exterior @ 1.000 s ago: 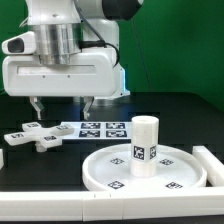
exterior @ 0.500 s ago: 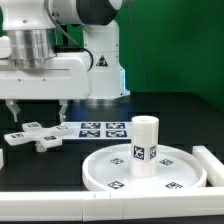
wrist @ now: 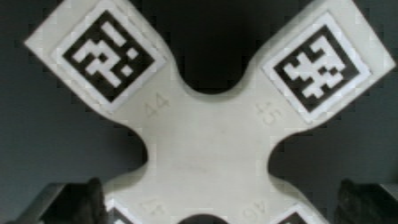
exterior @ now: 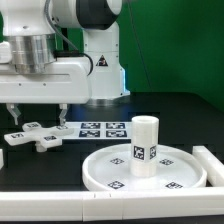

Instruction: Assemble round table

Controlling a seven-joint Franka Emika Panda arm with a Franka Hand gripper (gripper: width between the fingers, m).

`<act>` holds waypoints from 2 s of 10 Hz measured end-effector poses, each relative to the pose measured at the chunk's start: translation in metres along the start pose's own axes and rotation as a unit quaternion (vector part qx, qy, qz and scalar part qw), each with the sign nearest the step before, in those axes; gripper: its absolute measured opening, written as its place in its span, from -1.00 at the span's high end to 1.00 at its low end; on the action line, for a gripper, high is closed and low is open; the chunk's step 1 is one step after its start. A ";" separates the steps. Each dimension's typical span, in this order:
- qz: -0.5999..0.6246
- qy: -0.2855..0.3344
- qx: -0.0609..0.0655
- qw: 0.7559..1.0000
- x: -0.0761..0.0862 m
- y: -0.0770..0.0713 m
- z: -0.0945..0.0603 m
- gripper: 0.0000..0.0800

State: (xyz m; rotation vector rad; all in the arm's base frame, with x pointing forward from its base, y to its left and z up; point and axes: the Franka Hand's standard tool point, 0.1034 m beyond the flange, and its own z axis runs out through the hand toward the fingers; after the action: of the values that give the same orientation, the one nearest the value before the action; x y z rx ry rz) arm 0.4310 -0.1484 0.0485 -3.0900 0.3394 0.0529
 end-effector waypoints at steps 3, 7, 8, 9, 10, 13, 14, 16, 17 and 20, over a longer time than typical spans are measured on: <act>0.000 -0.003 -0.001 1.000 -0.001 0.001 0.003 -0.62; 0.000 -0.010 -0.002 1.000 -0.004 0.001 0.010 -0.62; 0.000 -0.012 -0.002 1.000 -0.005 0.001 0.011 -0.62; 0.000 -0.014 -0.003 1.000 -0.007 0.002 0.013 -0.62; 0.000 -0.016 -0.003 1.000 -0.008 0.002 0.015 -0.62; -0.001 -0.020 -0.004 1.000 -0.010 0.002 0.018 -0.62; -0.001 -0.020 -0.004 1.000 -0.010 0.002 0.019 -0.62; -0.001 -0.021 -0.004 1.000 -0.011 0.002 0.020 -0.62; -0.001 -0.022 -0.004 1.000 -0.011 0.002 0.021 -0.62; -0.001 -0.025 -0.004 1.000 -0.013 0.001 0.023 -0.53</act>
Offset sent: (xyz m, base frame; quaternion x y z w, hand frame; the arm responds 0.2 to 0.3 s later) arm 0.0037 0.0001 -0.0063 0.0044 0.0010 0.0052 1.0000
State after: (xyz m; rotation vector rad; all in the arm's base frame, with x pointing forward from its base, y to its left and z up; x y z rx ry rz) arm 0.4176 -0.1461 0.0258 -3.0912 0.3338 0.1322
